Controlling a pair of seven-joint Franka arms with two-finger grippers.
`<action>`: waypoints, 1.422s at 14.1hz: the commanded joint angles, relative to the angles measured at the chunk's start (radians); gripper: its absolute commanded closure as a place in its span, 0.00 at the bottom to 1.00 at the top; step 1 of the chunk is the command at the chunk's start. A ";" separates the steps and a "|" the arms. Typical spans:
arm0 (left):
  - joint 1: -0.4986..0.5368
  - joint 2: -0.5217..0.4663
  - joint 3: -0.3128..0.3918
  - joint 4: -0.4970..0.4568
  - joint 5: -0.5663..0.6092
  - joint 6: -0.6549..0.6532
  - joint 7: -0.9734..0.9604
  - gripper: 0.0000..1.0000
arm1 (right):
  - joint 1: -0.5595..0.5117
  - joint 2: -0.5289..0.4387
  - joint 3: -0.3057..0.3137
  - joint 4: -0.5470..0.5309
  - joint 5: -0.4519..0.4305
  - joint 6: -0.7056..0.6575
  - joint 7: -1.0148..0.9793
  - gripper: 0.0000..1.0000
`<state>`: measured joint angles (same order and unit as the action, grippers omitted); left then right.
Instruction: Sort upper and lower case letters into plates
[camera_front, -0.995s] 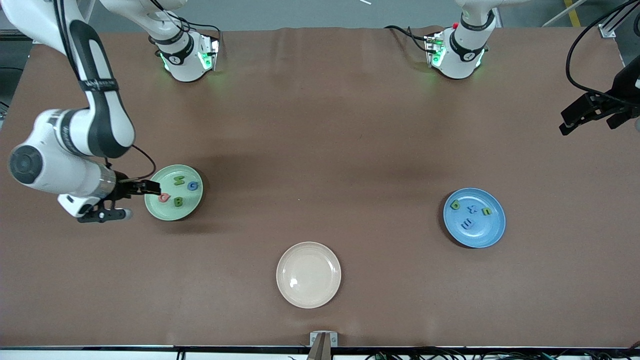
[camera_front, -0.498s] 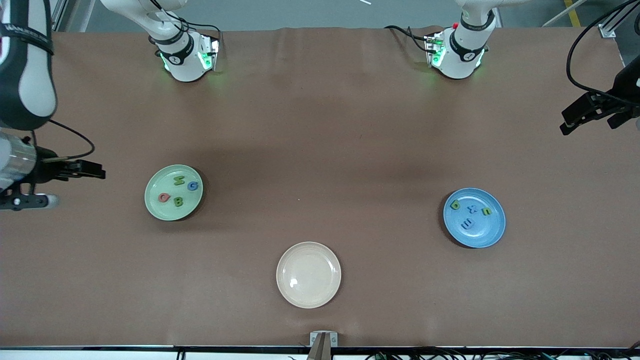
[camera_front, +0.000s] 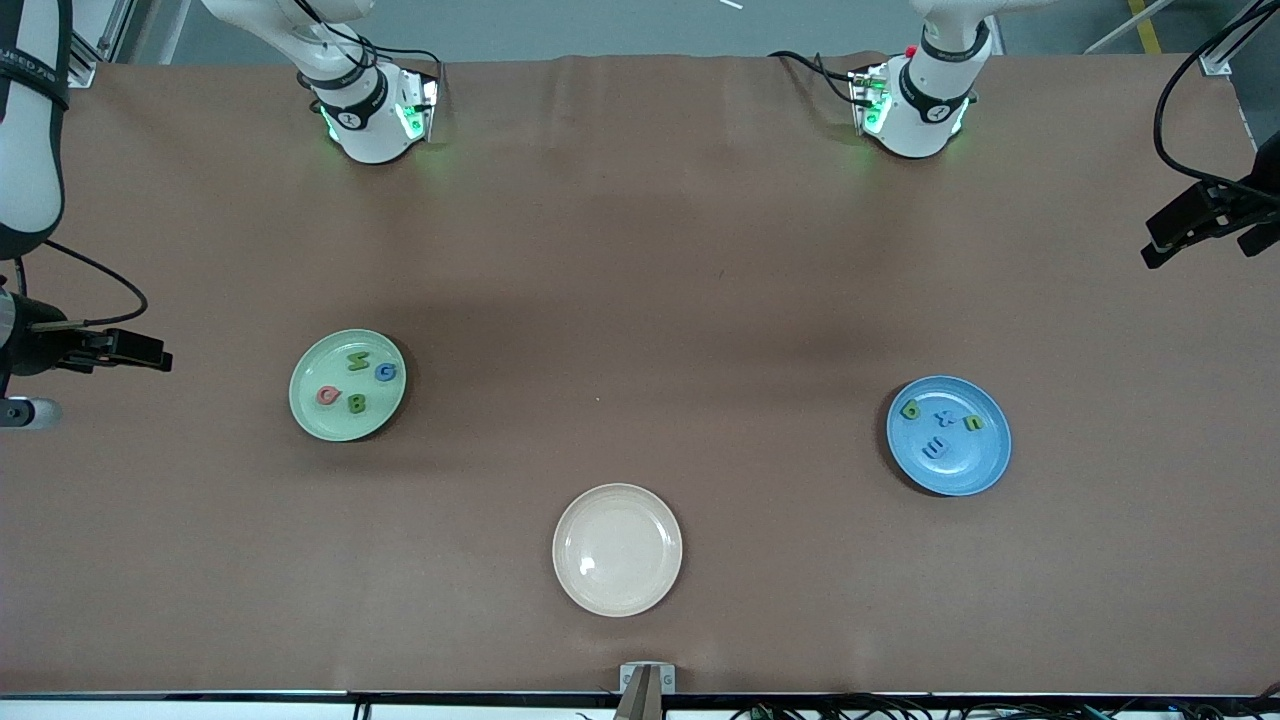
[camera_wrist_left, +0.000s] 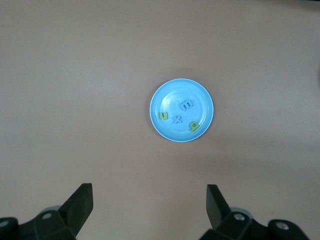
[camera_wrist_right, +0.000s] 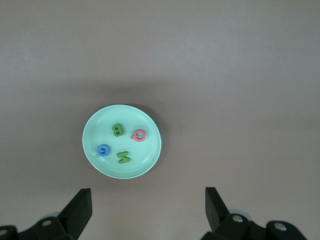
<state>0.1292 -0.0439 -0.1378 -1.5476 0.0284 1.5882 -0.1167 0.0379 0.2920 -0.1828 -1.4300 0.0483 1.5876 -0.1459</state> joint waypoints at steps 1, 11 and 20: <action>0.004 -0.011 0.000 -0.002 -0.018 0.000 0.019 0.00 | -0.009 -0.004 0.014 0.023 -0.005 -0.064 0.019 0.00; 0.001 -0.010 -0.011 0.000 -0.013 -0.014 0.008 0.00 | -0.003 -0.174 0.020 -0.098 -0.007 -0.086 0.041 0.00; -0.003 -0.004 -0.012 0.009 -0.001 -0.026 0.015 0.00 | -0.047 -0.358 0.080 -0.237 -0.010 -0.083 0.054 0.00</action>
<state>0.1270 -0.0431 -0.1474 -1.5487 0.0284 1.5837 -0.1167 0.0134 0.0050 -0.1276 -1.5926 0.0478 1.4906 -0.1073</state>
